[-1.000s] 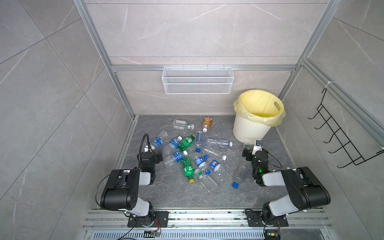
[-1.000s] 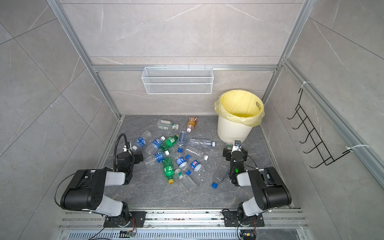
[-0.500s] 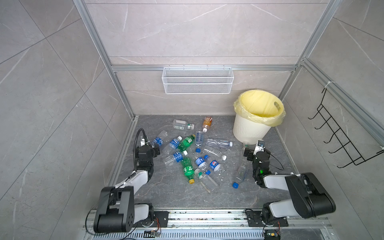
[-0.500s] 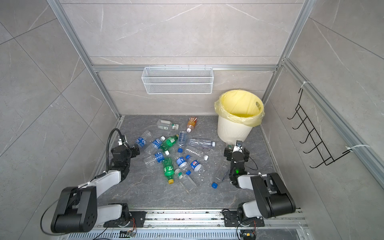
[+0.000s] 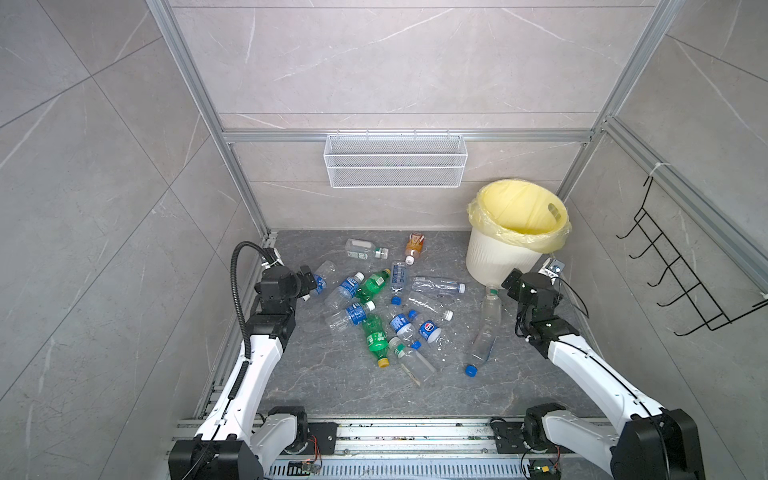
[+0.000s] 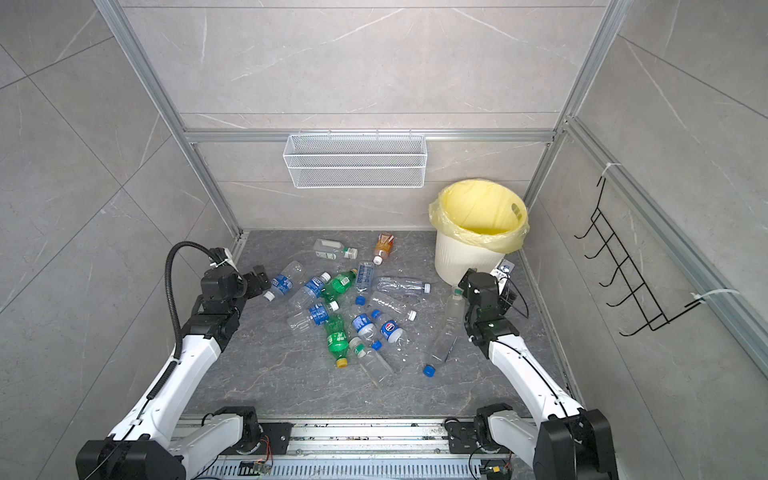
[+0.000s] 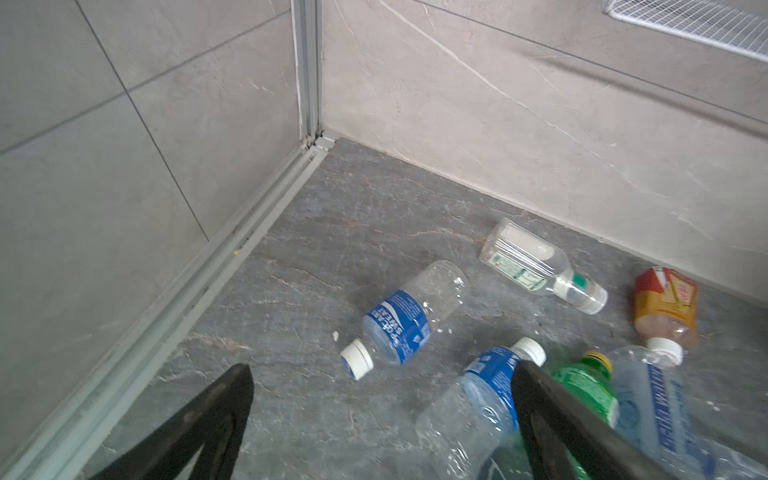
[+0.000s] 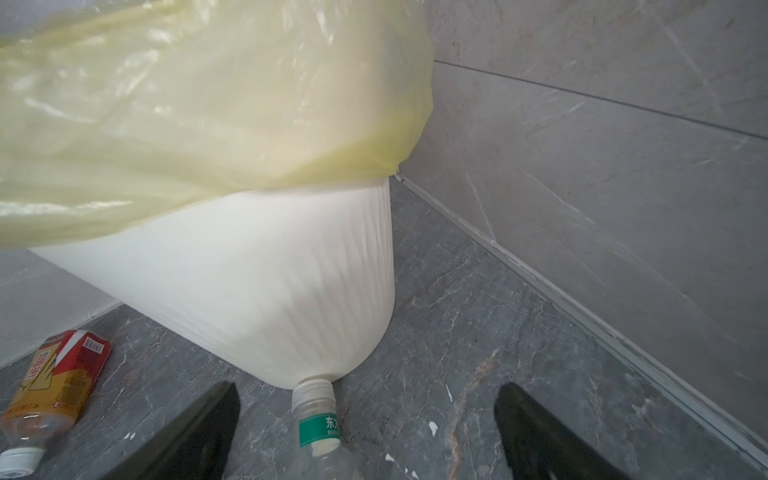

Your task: Throw the plastic bottles in the bin

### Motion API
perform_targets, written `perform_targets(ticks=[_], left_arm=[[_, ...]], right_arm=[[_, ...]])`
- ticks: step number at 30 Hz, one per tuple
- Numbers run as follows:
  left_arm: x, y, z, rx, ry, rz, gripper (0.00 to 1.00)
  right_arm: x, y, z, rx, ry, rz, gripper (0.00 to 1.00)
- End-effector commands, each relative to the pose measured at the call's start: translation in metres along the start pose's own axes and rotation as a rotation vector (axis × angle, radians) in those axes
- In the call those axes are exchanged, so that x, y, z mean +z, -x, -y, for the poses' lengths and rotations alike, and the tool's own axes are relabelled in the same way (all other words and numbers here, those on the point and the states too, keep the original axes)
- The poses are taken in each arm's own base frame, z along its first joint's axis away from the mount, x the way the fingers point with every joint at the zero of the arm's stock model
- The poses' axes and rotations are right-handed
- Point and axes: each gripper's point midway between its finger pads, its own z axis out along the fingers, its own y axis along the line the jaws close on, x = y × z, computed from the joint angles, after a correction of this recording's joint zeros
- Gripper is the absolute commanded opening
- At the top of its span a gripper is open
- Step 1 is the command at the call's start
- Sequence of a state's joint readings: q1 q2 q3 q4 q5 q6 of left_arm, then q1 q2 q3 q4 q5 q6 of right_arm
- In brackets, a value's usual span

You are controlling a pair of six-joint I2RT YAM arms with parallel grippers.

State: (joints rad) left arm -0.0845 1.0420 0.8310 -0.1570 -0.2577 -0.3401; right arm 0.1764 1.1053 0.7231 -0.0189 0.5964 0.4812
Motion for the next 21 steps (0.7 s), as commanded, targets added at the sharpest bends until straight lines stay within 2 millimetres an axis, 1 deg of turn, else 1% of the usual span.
perform_targets(ticks=[1,2,4,5,7,10,15,19,21], left_arm=[[-0.015,-0.021,0.023,-0.043,-0.032,-0.100,1.00],[-0.017,-0.023,0.034,-0.027,-0.050,-0.106,1.00],[-0.024,-0.030,0.067,0.048,-0.109,-0.134,1.00],[-0.027,-0.033,0.079,0.079,-0.123,-0.150,1.00],[-0.031,-0.047,0.106,0.126,-0.163,-0.207,1.00],[-0.036,-0.065,0.133,0.165,-0.201,-0.281,1.00],[-0.051,-0.088,0.180,0.252,-0.290,-0.310,1.00],[-0.062,-0.104,0.215,0.273,-0.383,-0.319,1.00],[-0.064,-0.110,0.228,0.279,-0.413,-0.321,1.00]], right_arm=[[-0.011,-0.045,0.024,-0.030,-0.102,-0.242,1.00],[-0.013,-0.050,0.023,-0.023,-0.092,-0.276,1.00],[-0.018,-0.062,0.021,-0.023,-0.069,-0.338,1.00],[-0.019,-0.068,0.020,-0.023,-0.059,-0.365,1.00],[-0.022,-0.084,0.015,-0.034,-0.019,-0.435,0.98],[-0.025,-0.104,0.005,-0.048,0.045,-0.527,0.97],[-0.024,-0.123,-0.003,-0.070,0.068,-0.625,0.96],[-0.013,-0.136,-0.005,-0.093,0.053,-0.655,0.94],[-0.007,-0.142,-0.007,-0.112,0.048,-0.667,0.92]])
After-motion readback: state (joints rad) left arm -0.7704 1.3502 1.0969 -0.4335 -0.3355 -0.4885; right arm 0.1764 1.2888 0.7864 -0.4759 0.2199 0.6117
